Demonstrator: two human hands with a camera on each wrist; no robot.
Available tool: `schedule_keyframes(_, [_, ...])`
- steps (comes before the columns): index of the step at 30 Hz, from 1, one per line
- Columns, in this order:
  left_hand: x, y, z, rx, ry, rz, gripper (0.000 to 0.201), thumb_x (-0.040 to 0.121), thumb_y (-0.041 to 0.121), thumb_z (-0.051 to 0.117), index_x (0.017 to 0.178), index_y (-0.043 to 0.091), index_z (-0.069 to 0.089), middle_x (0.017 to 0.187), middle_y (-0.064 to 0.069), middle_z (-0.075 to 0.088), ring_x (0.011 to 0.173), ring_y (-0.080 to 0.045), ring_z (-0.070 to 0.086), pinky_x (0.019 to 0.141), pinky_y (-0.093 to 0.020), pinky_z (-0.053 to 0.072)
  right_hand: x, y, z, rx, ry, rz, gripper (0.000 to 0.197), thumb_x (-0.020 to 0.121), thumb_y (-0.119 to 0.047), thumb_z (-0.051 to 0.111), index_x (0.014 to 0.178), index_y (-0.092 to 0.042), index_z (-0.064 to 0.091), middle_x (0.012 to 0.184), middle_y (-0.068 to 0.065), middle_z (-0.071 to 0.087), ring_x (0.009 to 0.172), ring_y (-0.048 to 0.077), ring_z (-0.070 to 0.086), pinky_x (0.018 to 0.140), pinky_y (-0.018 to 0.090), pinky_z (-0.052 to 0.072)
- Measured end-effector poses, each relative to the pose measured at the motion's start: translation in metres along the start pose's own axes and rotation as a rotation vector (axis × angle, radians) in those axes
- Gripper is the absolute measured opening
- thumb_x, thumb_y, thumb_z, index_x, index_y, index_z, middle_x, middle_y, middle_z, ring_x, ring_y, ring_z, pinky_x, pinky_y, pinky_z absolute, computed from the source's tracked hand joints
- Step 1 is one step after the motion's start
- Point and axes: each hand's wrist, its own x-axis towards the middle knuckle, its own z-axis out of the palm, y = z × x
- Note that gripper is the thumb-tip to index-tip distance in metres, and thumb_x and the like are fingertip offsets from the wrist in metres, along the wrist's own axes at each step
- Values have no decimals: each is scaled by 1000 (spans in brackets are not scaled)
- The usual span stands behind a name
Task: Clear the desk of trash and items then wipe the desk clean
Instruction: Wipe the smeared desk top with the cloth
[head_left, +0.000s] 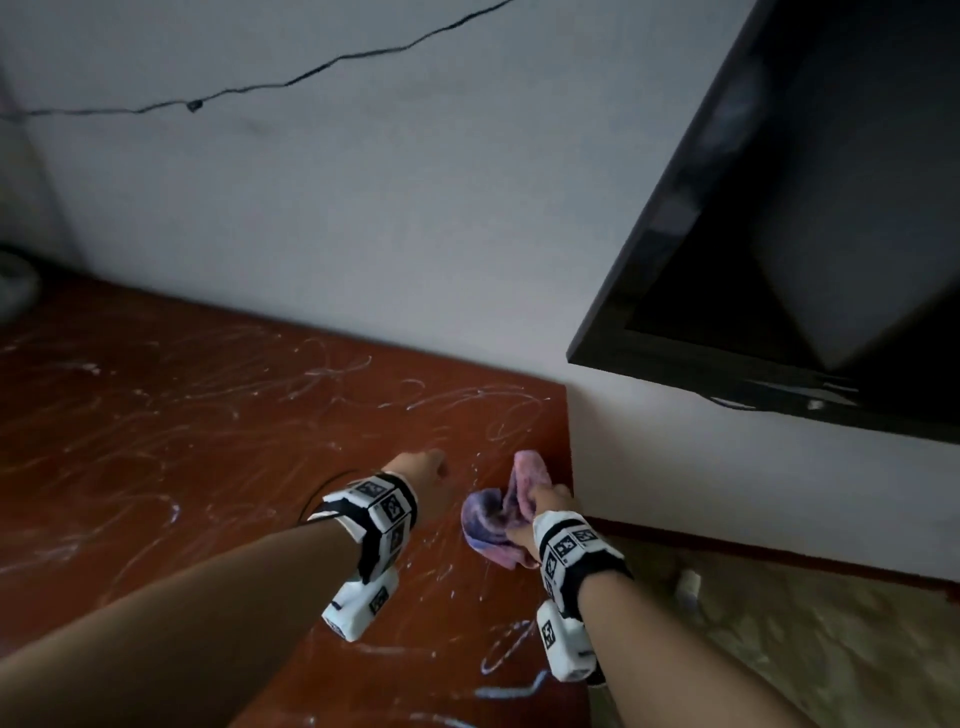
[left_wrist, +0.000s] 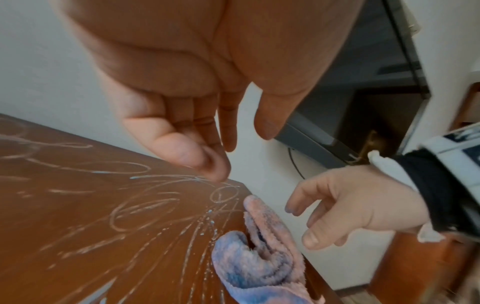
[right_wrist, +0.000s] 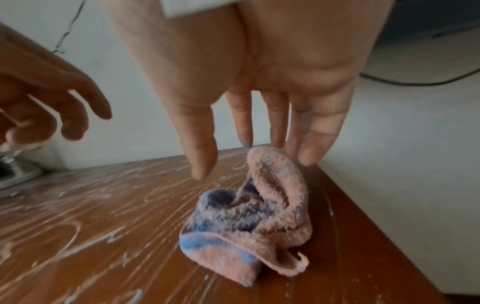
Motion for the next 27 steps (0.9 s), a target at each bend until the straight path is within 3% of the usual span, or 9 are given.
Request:
schedule_keyframes(5, [-23, -8, 20, -79, 57, -201, 24, 92, 35, 49, 109, 19, 56, 103, -3, 65, 92, -24, 62, 79, -29, 49, 40, 8, 28, -95, -14, -150, 77, 81, -35, 72, 145, -19, 33, 153, 11, 23, 139, 31, 27, 111, 39, 28])
schedule_keyframes(12, [-73, -30, 46, -135, 122, -362, 22, 91, 39, 49, 103, 23, 57, 85, 7, 60, 75, -15, 58, 63, -25, 45, 65, 14, 55, -236, -52, -154, 44, 90, -27, 51, 133, -19, 46, 137, 15, 41, 127, 36, 42, 106, 44, 38])
schedule_keyframes(14, [-82, -35, 50, -140, 126, -374, 21, 91, 39, 50, 103, 23, 58, 87, 6, 61, 75, -15, 59, 64, -25, 47, 63, 17, 57, -154, -33, -256, 31, 93, -22, 47, 121, -14, 57, 117, 20, 56, 105, 35, 57, 93, 42, 46])
schedule_keyframes(15, [-86, -37, 52, -140, 129, -374, 20, 92, 38, 50, 103, 23, 58, 87, 6, 61, 75, -14, 58, 64, -25, 48, 53, 14, 57, -70, -18, -395, 23, 94, -15, 41, 104, -17, 62, 97, 19, 57, 85, 31, 61, 77, 38, 51])
schedule_keyframes(16, [-88, -38, 52, -133, 132, -366, 20, 92, 38, 50, 102, 22, 58, 88, 6, 61, 75, -14, 58, 64, -25, 48, 42, 11, 52, 43, 47, -455, 27, 95, -10, 36, 87, -22, 60, 80, 16, 51, 65, 27, 59, 58, 30, 48])
schedule_keyframes(17, [-89, -39, 54, -123, 132, -348, 19, 93, 37, 50, 102, 22, 58, 88, 5, 61, 76, -14, 58, 65, -24, 47, 34, 12, 49, 83, 132, -414, 29, 95, -8, 38, 85, -26, 59, 78, 13, 48, 61, 25, 58, 53, 23, 47])
schedule_keyframes(20, [-87, -36, 58, -116, 117, -281, 19, 93, 35, 50, 101, 21, 59, 90, 3, 63, 79, -16, 60, 65, -25, 47, -8, 14, 27, -54, 198, -371, 26, 92, -12, 51, 118, -16, 57, 112, 13, 54, 101, 30, 58, 77, 25, 43])
schedule_keyframes(23, [-85, -28, 66, -150, 104, -205, 21, 92, 34, 51, 103, 18, 60, 93, -1, 66, 83, -20, 63, 71, -27, 50, -46, 33, 27, 19, 299, -425, 36, 88, -10, 52, 122, -20, 54, 115, 10, 54, 100, 32, 58, 77, 28, 41])
schedule_keyframes(27, [-84, -11, 84, -190, 72, -86, 20, 92, 34, 54, 102, 18, 61, 91, -1, 65, 80, -20, 61, 66, -24, 44, -96, 62, 58, -23, 221, -327, 42, 89, -13, 52, 130, -25, 49, 124, 5, 50, 103, 25, 58, 85, 28, 44])
